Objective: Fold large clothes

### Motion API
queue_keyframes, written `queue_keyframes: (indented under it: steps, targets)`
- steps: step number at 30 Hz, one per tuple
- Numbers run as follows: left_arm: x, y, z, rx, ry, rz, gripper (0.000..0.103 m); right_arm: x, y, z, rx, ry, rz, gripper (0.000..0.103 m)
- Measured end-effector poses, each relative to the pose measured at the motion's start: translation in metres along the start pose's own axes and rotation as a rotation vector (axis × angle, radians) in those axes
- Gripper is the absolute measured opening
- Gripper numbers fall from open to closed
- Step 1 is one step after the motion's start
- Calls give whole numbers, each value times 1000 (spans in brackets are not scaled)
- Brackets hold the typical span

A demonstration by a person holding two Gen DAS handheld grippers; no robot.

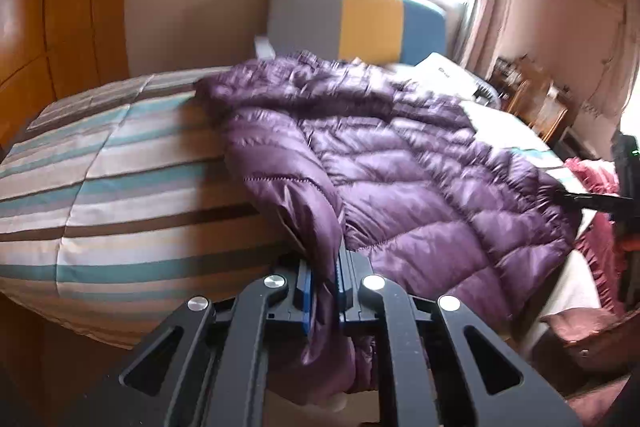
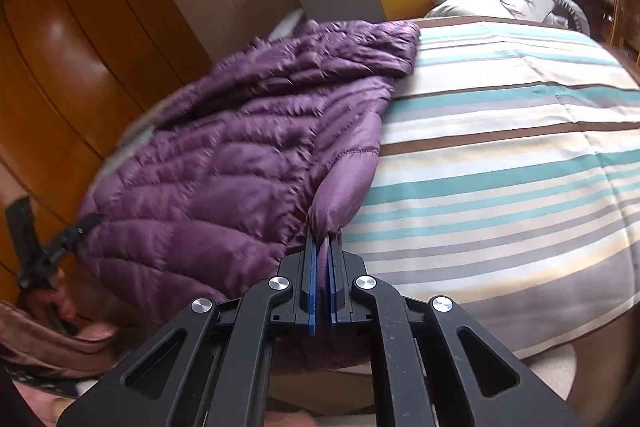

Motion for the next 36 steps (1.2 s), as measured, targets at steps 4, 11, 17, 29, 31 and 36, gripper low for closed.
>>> queue_keyframes:
  steps: [4,11,17,29,31,36]
  targets:
    - [-26,8,8,13,-44,63,7,-17,3,-5,14,68,26,5]
    - [-68,20,5,-30,-120,151,7,-46,17,-18,35,239,95,5]
    - [-69,41,-29,-106,-144,173,7,-47,42,-8,88,312,155,5]
    - [-3,84,-56,-149,-85,136,8,13,112,1,157,253,210,5]
    - [7,93,-58,-159,-74,138,8,24,125,0,165,236,215,5]
    - [35,116,-67,-180,-56,127,8,53,151,-1,178,188,207,5]
Point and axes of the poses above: each gripper's, at about its wrist camera, not at the fingertips, and x roughly the way its jaws point, z to its right, y to its top, the point moved 4 cm from there along x, roughly the way its jaws point, and after that the axes turned 5 degrees about x, right-handed, at the moved point
